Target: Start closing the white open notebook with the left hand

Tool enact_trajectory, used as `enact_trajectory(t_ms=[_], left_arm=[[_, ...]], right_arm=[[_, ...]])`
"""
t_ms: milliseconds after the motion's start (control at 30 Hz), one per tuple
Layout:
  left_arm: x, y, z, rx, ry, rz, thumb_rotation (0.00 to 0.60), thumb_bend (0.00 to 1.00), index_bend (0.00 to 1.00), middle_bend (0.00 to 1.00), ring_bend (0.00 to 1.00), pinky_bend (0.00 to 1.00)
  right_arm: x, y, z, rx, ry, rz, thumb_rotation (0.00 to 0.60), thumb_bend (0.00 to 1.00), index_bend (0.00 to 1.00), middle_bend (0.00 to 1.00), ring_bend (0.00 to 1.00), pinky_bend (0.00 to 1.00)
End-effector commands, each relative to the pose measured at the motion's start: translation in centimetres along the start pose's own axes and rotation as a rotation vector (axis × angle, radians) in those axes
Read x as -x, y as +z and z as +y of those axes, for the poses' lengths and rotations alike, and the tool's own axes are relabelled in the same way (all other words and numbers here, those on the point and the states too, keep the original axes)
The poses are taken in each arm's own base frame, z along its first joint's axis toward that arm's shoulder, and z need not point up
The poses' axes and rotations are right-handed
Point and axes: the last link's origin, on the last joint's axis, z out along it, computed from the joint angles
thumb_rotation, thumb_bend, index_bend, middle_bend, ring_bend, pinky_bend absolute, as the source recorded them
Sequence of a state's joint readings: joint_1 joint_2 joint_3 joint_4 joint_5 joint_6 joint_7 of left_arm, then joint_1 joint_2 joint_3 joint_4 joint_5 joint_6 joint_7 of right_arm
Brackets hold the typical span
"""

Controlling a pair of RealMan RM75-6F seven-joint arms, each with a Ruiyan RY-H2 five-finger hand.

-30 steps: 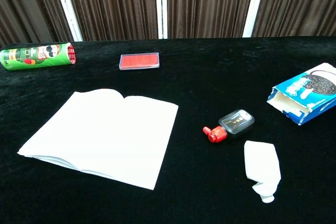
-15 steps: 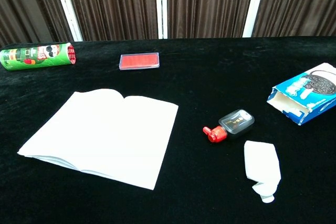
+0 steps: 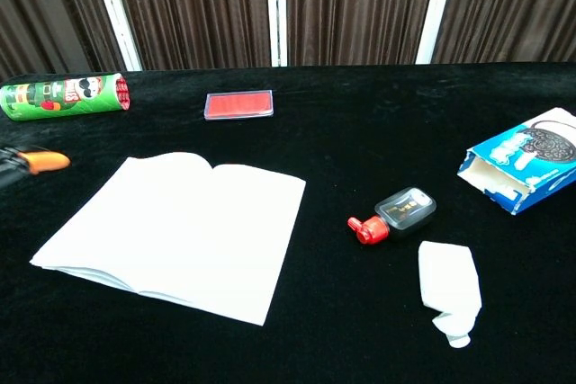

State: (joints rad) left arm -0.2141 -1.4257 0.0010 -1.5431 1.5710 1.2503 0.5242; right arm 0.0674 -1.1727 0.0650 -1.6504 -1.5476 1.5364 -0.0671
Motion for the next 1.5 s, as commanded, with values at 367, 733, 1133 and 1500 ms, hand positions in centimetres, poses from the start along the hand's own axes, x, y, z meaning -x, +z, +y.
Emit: enact_trajectory(t_ms=[367, 733, 1133, 1500], left_arm=[[2.0, 2.3, 2.4, 0.043, 0.022, -0.033, 0.600, 0.25, 0.00, 0.00, 0.00, 0.00], [2.8, 3.8, 3.0, 0.051, 0.060, -0.020, 0.600, 0.25, 0.00, 0.00, 0.00, 0.00], [3.6, 5.0, 3.8, 0.059, 0.070, -0.008, 0.600, 0.26, 0.00, 0.00, 0.00, 0.00], [3.6, 5.2, 4.2, 0.067, 0.079, 0.025, 0.600, 0.52, 0.00, 0.00, 0.00, 0.00]], right_arm=[[-0.1, 0.1, 0.1, 0.002, 0.013, -0.005, 0.600, 0.09, 0.00, 0.00, 0.00, 0.00], [-0.1, 0.0, 0.0, 0.000, 0.016, -0.006, 0.600, 0.08, 0.00, 0.00, 0.00, 0.00], [0.0, 0.1, 0.1, 0.000, 0.016, -0.009, 0.600, 0.09, 0.00, 0.00, 0.00, 0.00], [0.1, 0.0, 0.0, -0.004, 0.014, -0.012, 0.600, 0.08, 0.00, 0.00, 0.00, 0.00]])
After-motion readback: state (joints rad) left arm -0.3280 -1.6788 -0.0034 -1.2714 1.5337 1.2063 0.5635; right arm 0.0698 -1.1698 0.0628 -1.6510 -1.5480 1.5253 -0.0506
